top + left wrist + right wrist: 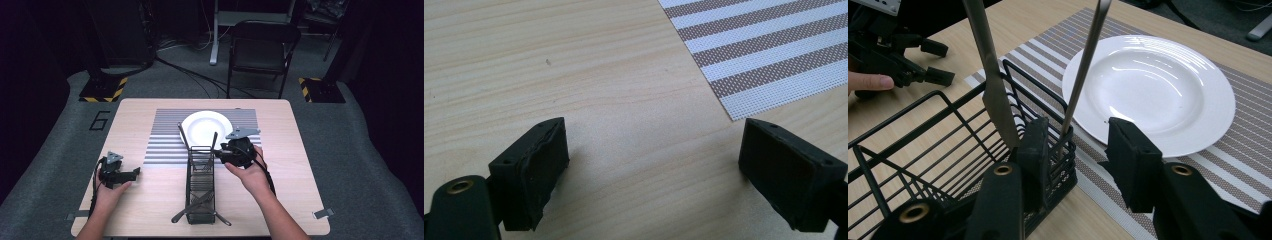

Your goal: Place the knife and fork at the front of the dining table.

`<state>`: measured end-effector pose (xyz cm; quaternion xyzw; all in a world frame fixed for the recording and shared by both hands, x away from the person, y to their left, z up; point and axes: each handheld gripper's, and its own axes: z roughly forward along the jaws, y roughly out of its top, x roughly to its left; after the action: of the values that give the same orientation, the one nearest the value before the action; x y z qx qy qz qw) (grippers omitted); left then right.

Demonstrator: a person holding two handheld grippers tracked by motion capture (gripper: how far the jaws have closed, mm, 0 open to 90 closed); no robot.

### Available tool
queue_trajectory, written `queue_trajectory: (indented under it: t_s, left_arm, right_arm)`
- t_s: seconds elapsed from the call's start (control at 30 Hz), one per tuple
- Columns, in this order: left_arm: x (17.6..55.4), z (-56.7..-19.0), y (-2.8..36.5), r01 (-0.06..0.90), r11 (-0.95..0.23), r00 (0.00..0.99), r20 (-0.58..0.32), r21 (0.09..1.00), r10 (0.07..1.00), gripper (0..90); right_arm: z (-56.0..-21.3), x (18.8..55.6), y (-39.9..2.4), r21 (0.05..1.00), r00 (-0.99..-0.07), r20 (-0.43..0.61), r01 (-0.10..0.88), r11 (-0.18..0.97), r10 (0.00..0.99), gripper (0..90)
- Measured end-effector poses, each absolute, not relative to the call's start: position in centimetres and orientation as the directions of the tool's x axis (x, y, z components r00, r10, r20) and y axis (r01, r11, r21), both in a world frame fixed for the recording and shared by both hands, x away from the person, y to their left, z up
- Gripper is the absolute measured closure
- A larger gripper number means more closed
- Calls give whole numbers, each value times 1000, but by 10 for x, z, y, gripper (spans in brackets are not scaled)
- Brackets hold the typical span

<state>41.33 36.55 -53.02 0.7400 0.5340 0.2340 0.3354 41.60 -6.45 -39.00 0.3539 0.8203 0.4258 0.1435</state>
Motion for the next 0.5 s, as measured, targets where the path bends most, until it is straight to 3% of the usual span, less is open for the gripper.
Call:
queue_trajectory:
  t_s: [0.5]
  left_arm:
    - [413,-530,365,633,-204,320,-12,746,947,123]
  right_arm:
    - [-395,427,-51,800,-715,70,457,389,695,683]
